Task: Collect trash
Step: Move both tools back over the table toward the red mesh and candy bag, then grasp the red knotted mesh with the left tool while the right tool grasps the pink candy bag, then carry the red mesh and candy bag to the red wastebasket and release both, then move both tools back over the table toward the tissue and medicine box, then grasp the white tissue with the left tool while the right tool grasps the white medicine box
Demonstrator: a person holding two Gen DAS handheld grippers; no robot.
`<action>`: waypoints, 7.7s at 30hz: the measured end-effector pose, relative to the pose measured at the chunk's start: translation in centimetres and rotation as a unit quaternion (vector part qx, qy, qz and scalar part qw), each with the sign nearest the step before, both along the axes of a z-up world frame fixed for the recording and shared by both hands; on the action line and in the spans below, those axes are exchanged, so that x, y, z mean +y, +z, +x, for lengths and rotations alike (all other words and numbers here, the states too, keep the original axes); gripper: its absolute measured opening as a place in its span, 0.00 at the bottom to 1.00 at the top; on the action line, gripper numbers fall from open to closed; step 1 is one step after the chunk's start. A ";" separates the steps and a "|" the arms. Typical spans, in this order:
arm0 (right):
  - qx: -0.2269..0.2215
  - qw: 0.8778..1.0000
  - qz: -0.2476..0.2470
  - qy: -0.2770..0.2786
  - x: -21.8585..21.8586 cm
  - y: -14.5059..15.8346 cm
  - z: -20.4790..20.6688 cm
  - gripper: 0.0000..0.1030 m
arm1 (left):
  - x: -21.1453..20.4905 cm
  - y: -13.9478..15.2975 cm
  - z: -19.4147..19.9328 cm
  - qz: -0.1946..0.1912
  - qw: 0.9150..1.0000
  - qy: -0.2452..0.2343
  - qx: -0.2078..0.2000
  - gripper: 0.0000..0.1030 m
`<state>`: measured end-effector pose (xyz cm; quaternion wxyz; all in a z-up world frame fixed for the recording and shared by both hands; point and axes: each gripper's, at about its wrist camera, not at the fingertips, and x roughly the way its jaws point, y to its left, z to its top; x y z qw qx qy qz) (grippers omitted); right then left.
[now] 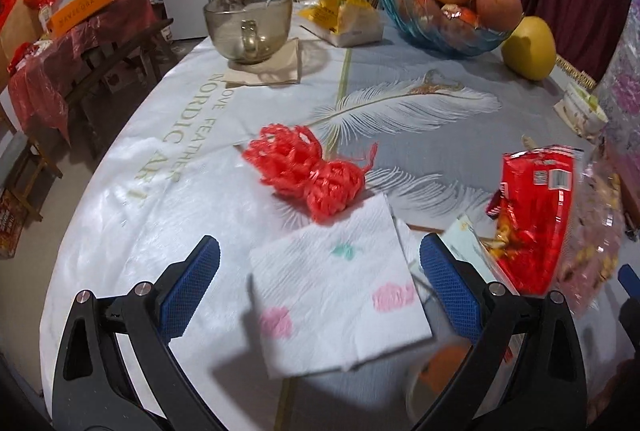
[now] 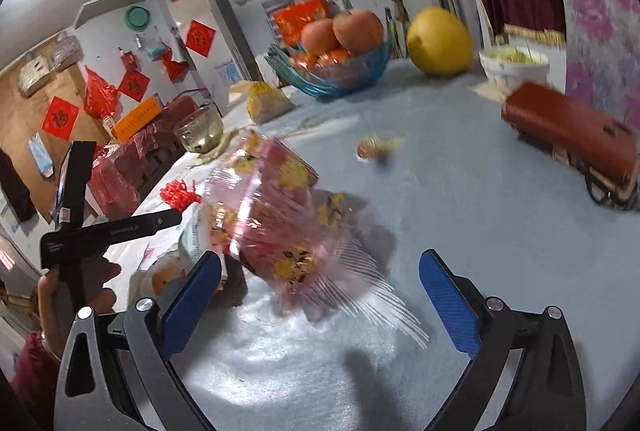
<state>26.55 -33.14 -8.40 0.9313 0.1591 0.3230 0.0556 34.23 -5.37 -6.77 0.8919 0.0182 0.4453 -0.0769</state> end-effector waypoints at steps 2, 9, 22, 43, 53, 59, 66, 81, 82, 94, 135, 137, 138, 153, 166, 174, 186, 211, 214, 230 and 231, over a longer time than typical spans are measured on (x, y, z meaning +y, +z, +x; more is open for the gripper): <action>0.000 1.000 0.004 -0.003 -0.2 -0.1 0.0 0.95 | -0.3 -0.7 0.8 0.019 1.000 0.006 0.007 0.94; 0.003 1.000 -0.005 -0.012 0.0 -0.2 0.1 0.95 | 2.8 -2.0 1.0 0.057 0.997 0.043 0.020 0.94; 0.008 1.000 -0.017 -0.004 0.5 -0.2 0.4 0.95 | 7.7 1.1 -3.1 0.017 0.999 0.023 -0.027 0.94; 0.003 1.000 0.002 -0.005 -0.1 -0.2 0.4 0.95 | 6.4 0.3 3.5 -0.044 0.998 0.043 -0.005 0.34; 0.009 1.000 -0.008 -0.011 0.1 -0.3 0.5 0.95 | 12.5 2.6 -6.5 -0.062 0.996 0.043 -0.051 0.34; -0.004 1.000 -0.017 0.004 0.7 0.1 0.2 0.95 | 13.7 1.9 -10.9 -0.083 0.993 0.044 -0.069 0.34; -0.023 0.999 -0.023 0.038 3.3 1.2 1.3 0.95 | 15.8 1.2 -15.1 -0.110 0.989 0.064 -0.077 0.34; -0.003 0.997 0.071 0.039 2.3 -0.8 6.2 0.58 | 16.8 0.3 -16.8 -0.153 0.982 0.081 -0.078 0.34; -0.003 0.996 0.075 0.042 2.3 -0.8 6.3 0.54 | 16.8 0.2 -16.9 -0.156 0.981 0.080 -0.077 0.34; -0.152 0.988 0.040 0.006 3.1 3.0 -2.4 0.43 | 16.3 2.4 -20.0 -0.150 0.981 0.071 -0.099 0.34; -0.145 0.953 0.019 0.264 24.0 6.3 -16.9 0.45 | 36.8 -10.5 -31.4 -0.157 0.932 0.325 0.038 0.76; -0.135 0.951 0.016 0.278 25.3 5.9 -16.7 0.45 | 37.5 -10.1 -32.0 -0.147 0.925 0.350 0.026 0.79; -0.129 0.949 0.012 0.286 26.1 5.7 -16.7 0.45 | 37.9 -10.1 -32.1 -0.146 0.921 0.360 0.022 0.83; -0.013 0.867 -0.058 0.495 46.1 -1.2 -17.0 0.48 | 45.3 -10.5 -38.2 -0.132 0.809 0.572 -0.013 0.90; 0.026 0.858 -0.074 0.508 52.9 -4.2 -14.2 0.81 | 45.2 -9.8 -38.6 -0.103 0.805 0.583 -0.028 0.90; -0.032 0.886 -0.051 0.459 46.3 0.2 -14.2 0.82 | 43.8 -9.1 -37.9 -0.084 0.821 0.563 -0.039 0.90; -0.123 0.945 -0.035 0.301 29.5 6.3 -14.9 0.92 | 36.2 -4.3 -36.4 -0.040 0.879 0.466 -0.095 0.93; -0.142 0.989 -0.028 0.031 4.5 5.1 -11.1 0.95 | 11.6 0.8 -18.3 -0.035 0.992 0.103 -0.062 0.94; -0.134 0.990 -0.032 0.020 3.8 4.3 -10.1 0.95 | 9.4 0.5 -16.1 -0.016 0.995 0.079 -0.053 0.94; -0.128 0.991 -0.027 0.010 1.9 2.2 -5.0 0.95 | 2.5 -1.4 -7.3 0.062 0.998 0.011 -0.001 0.94; -0.128 0.991 -0.028 0.010 1.9 2.1 -4.8 0.95 | 2.6 -1.5 -7.0 0.062 0.998 0.012 0.001 0.94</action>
